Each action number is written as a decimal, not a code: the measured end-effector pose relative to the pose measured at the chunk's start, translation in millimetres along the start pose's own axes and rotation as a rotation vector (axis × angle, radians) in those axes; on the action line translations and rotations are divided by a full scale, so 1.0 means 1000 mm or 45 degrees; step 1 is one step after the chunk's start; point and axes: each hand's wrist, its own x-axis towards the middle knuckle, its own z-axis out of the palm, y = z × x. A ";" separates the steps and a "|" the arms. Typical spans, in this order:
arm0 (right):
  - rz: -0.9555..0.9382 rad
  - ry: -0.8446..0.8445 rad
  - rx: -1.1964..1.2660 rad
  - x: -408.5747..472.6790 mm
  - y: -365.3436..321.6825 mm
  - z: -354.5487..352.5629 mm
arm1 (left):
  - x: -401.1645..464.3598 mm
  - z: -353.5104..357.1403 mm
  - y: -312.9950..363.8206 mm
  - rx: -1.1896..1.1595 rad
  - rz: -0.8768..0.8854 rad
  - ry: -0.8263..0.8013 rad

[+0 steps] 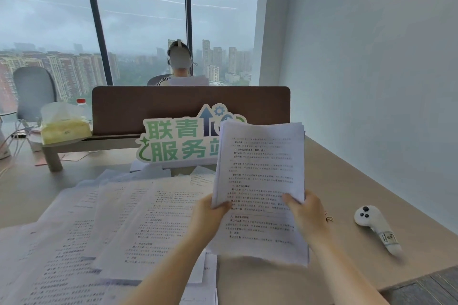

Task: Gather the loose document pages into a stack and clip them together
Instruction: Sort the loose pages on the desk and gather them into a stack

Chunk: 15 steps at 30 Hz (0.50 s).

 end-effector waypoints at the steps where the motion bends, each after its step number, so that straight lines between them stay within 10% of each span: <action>1: -0.006 0.056 -0.010 0.002 -0.004 -0.001 | 0.000 0.002 0.003 0.002 0.005 -0.001; 15: 0.322 -0.267 -0.638 0.015 0.062 -0.018 | -0.017 0.038 -0.031 0.302 -0.261 -0.297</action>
